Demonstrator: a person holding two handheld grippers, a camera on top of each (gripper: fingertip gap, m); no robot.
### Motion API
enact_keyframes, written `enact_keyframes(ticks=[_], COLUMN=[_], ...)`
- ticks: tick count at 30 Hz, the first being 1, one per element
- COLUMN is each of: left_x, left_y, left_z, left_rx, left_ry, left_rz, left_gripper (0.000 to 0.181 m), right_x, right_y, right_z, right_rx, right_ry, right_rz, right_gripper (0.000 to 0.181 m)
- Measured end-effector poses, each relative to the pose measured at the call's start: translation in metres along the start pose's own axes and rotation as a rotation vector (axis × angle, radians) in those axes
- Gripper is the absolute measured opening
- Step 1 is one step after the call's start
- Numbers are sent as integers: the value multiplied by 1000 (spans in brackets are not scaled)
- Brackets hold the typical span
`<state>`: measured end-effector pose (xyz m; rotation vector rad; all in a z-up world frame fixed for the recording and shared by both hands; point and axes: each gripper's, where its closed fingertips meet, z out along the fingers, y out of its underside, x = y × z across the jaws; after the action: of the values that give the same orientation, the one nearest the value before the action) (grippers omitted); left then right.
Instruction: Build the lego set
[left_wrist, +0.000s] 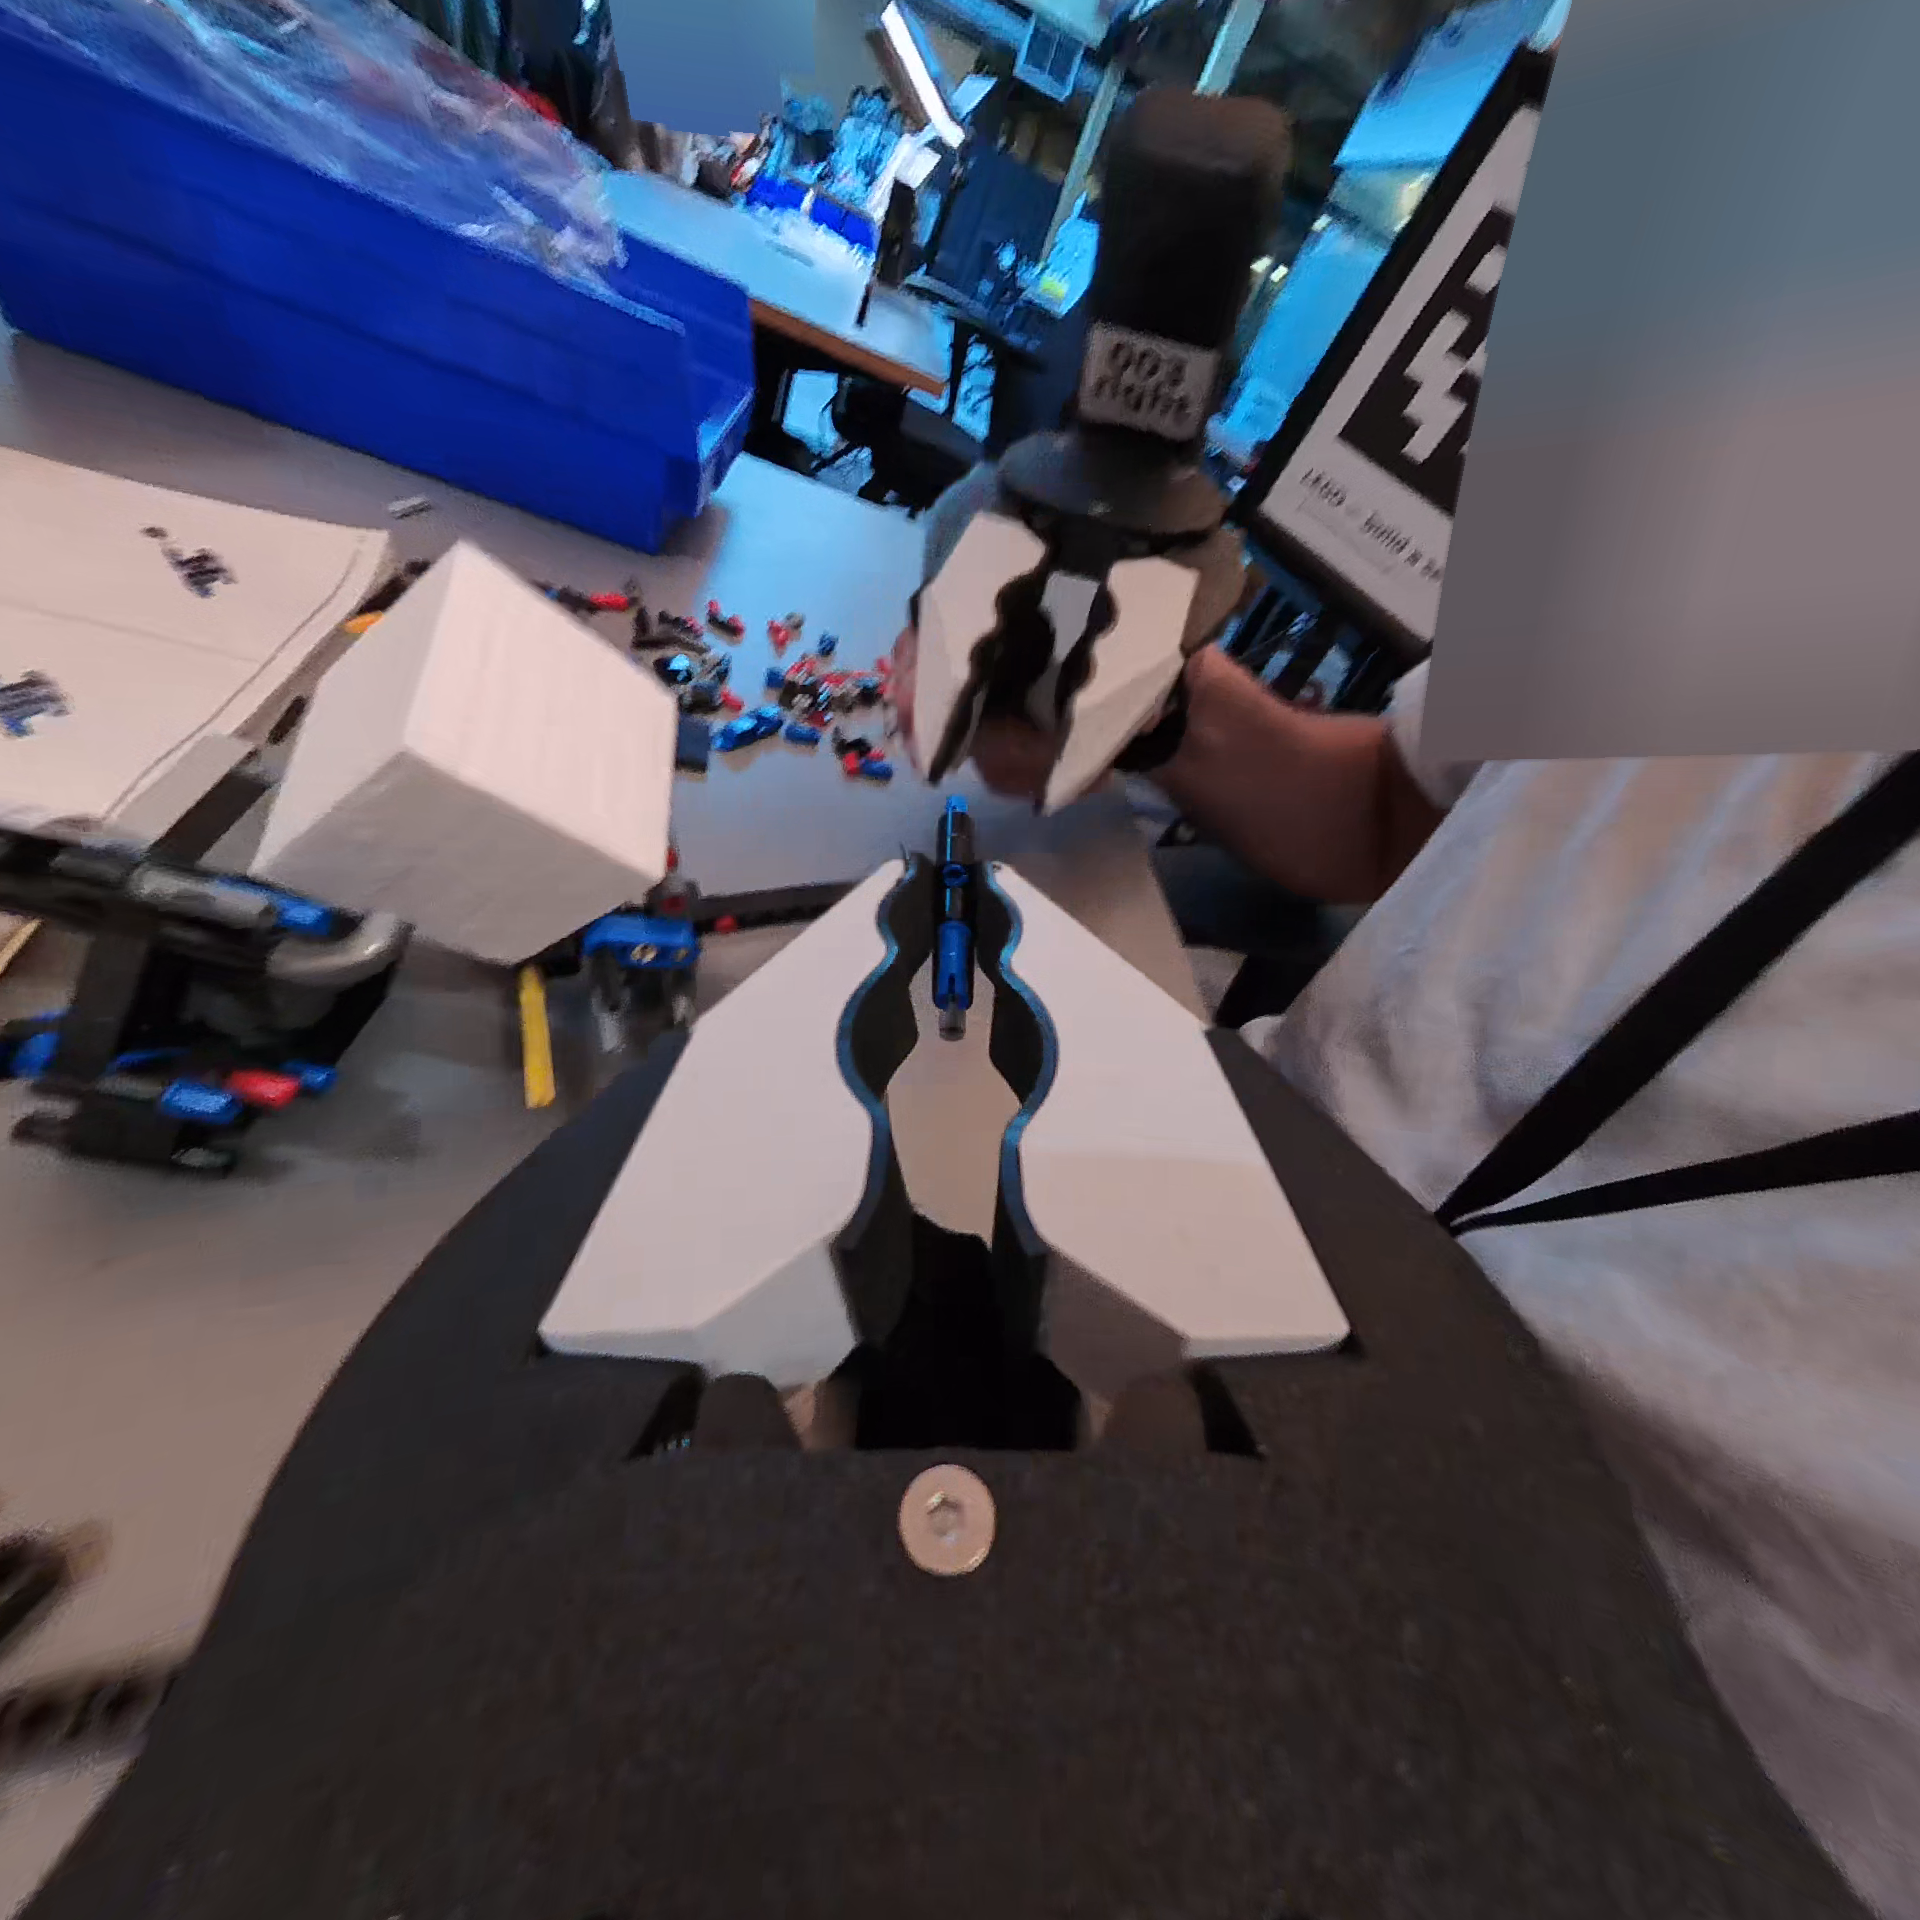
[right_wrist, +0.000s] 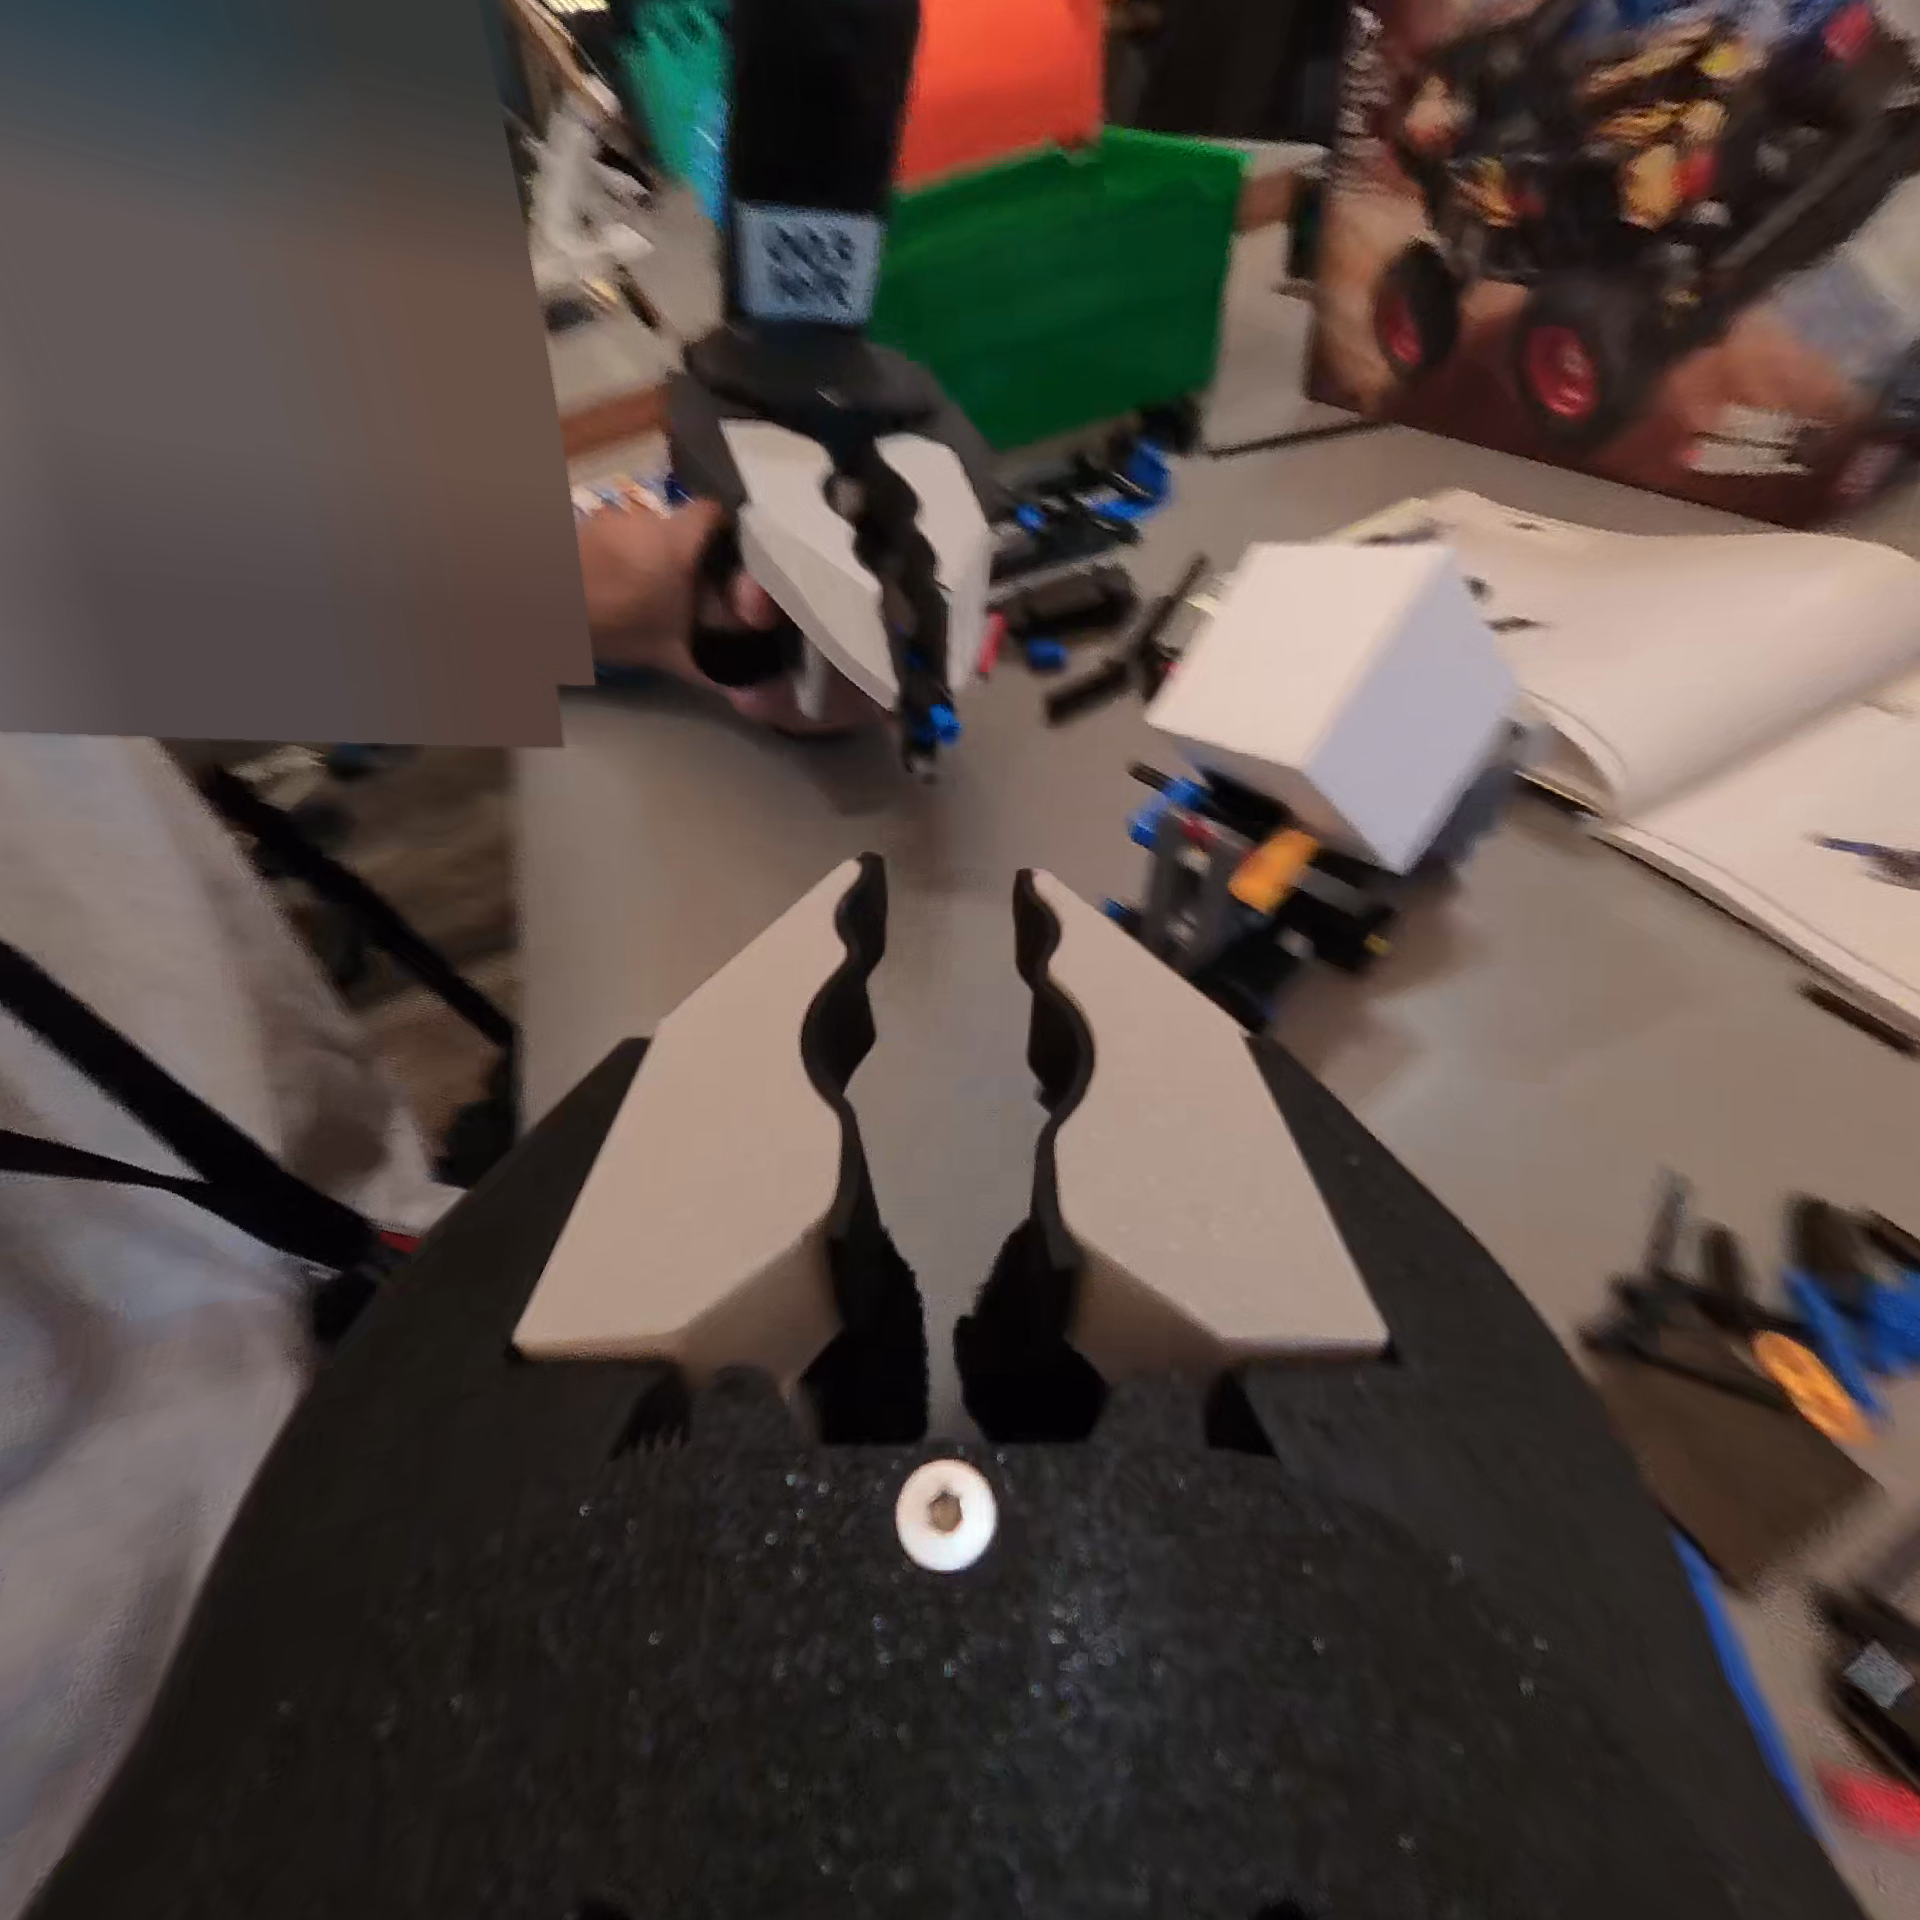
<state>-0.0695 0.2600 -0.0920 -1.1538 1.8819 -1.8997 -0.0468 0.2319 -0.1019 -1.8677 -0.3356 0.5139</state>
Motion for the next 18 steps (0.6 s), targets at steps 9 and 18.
enact_keyframes(ticks=[9,18], left_x=[23,34], left_y=[-15,-9], left_z=[33,46], left_rx=[53,5], left_ry=[81,33], left_rz=[-36,36], left_gripper=[5,3], right_x=[-21,-25], right_y=[-14,-3], right_z=[11,-22], right_rx=[144,189], right_ry=[-141,-142], right_rz=[53,75], right_gripper=[7,6])
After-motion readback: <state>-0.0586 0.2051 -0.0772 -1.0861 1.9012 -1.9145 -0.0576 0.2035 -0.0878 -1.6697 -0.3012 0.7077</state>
